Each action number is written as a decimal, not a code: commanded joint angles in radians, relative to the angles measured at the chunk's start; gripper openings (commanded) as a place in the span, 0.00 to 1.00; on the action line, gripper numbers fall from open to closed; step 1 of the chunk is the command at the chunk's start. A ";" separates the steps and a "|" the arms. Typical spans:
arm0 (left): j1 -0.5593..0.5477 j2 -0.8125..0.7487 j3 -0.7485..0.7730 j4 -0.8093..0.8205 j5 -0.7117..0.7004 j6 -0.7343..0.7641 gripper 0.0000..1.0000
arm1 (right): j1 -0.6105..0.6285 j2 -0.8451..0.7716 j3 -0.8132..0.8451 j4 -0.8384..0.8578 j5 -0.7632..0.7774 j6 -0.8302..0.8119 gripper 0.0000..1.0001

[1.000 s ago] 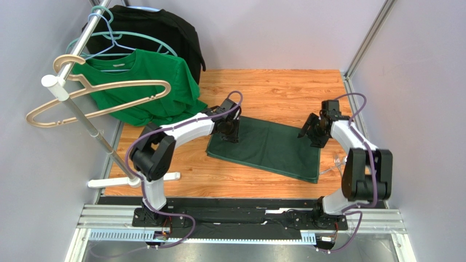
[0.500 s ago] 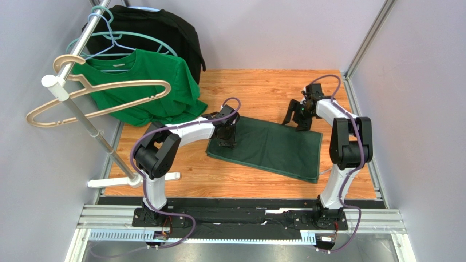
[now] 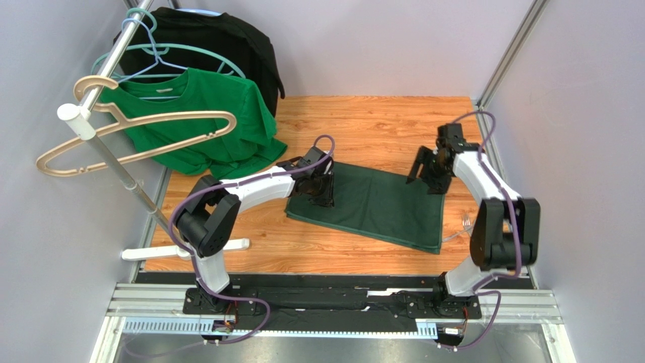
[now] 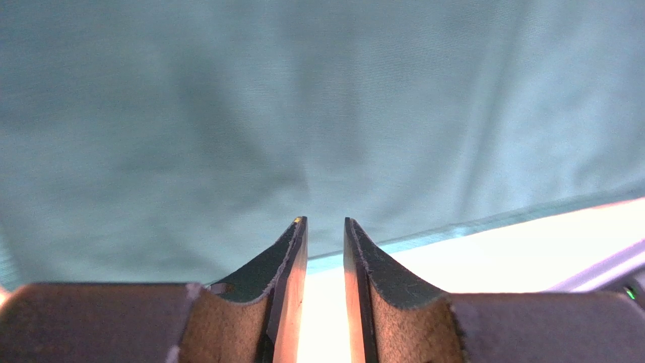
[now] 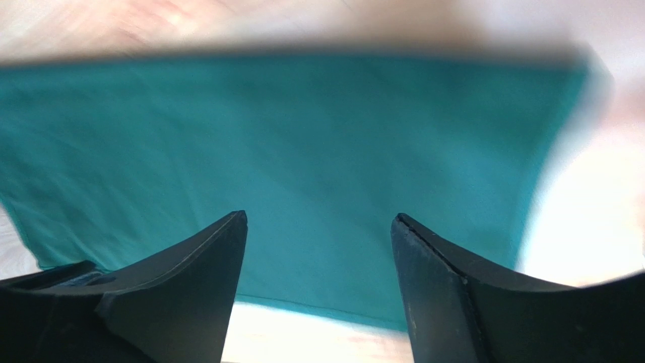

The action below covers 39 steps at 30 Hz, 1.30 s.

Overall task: Fold the napkin into a case and place the utensils inside
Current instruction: Pick up the rectangle-folded napkin from the center of the board.

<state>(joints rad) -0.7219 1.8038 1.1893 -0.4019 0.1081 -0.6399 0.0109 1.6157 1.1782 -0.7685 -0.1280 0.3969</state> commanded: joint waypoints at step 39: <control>-0.062 -0.087 -0.013 0.074 0.074 -0.014 0.32 | -0.031 0.274 0.179 0.046 0.107 -0.331 0.73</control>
<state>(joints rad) -0.7845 1.7241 1.1538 -0.3244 0.1532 -0.6754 -0.0040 1.8606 1.3315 -0.7574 0.0425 0.1791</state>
